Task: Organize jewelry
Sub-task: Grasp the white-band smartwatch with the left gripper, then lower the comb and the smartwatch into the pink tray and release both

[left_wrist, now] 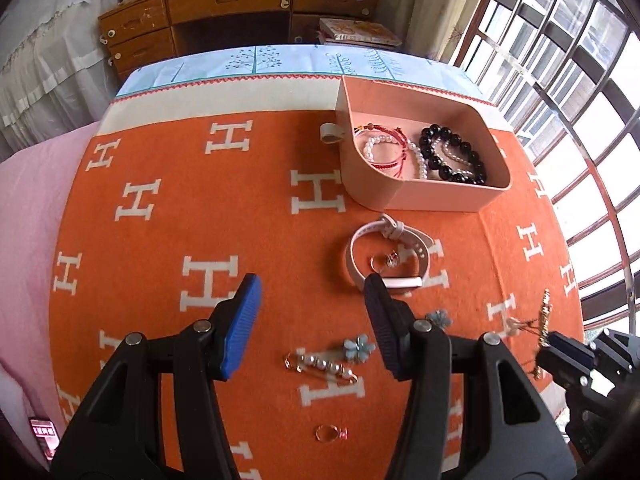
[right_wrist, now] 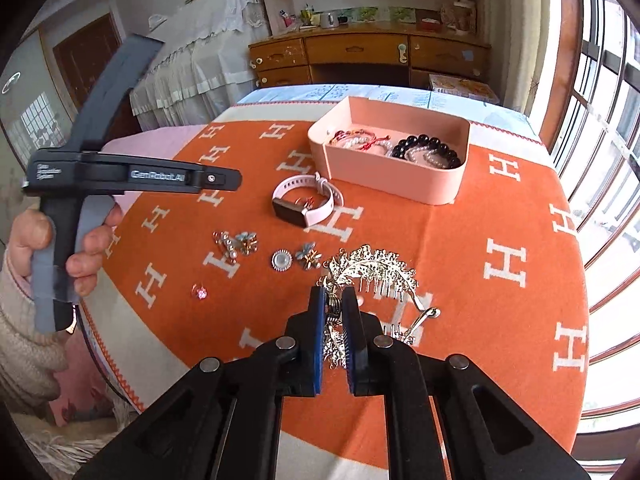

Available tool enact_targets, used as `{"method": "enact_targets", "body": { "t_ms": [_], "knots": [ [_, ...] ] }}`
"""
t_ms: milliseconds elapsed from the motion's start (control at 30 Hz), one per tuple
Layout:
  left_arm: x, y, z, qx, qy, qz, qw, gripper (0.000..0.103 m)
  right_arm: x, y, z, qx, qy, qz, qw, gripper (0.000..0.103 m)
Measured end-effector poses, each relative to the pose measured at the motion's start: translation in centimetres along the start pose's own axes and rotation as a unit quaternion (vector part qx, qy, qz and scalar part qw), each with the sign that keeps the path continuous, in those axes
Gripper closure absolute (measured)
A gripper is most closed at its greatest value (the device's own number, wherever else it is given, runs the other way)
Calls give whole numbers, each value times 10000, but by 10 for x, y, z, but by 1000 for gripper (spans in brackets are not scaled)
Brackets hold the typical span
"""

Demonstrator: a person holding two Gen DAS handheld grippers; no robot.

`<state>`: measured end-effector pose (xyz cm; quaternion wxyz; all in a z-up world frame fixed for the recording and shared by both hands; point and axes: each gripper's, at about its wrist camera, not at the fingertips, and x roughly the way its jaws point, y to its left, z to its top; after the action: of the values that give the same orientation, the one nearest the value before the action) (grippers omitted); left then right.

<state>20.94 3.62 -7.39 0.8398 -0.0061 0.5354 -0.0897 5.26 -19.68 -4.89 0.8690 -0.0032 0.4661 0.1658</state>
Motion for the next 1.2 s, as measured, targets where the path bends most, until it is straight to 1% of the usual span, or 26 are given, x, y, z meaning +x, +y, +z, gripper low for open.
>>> {"method": "enact_targets", "body": {
  "t_ms": [100, 233, 300, 367, 400, 433, 467, 500, 533, 767, 1000, 1200],
  "knots": [
    [27, -1, 15, -94, 278, 51, 9996, 53, -7, -9, 10, 114, -88, 109, 9998, 95],
    [51, -3, 25, -197, 505, -113, 9985, 53, -11, -15, 15, 148, -146, 128, 9997, 95],
    [60, -7, 27, -197, 548, -62, 9983, 58, -10, -18, 16, 161, -143, 163, 9996, 95],
    [69, -10, 28, -214, 692, -22, 9974, 70, -7, -18, 14, 179, -133, 194, 9996, 95],
    [69, -12, 28, -180, 652, 49, 9977, 71, -6, -19, 14, 202, -117, 205, 9995, 95],
    [69, -15, 29, -138, 642, 73, 9978, 80, -6, -20, 13, 216, -104, 215, 9995, 95],
    [70, -17, 29, -109, 684, 60, 9976, 91, -5, -21, 13, 219, -90, 226, 9995, 95],
    [71, -19, 29, -100, 689, 69, 9976, 94, -4, -21, 13, 222, -78, 227, 9995, 95],
    [71, -20, 29, -93, 672, 97, 9976, 101, -4, -21, 13, 230, -70, 228, 9995, 95],
    [53, -20, 24, -214, 433, 52, 9988, 102, -3, -23, 14, 258, -106, 235, 9993, 95],
    [9, -21, 17, -136, 58, -93, 9998, 102, -7, -23, 16, 292, -163, 198, 9992, 95],
    [-30, -27, 21, -61, -266, -236, 9993, 102, -17, -18, 28, 222, -301, 178, 9991, 95]
  ]
}}
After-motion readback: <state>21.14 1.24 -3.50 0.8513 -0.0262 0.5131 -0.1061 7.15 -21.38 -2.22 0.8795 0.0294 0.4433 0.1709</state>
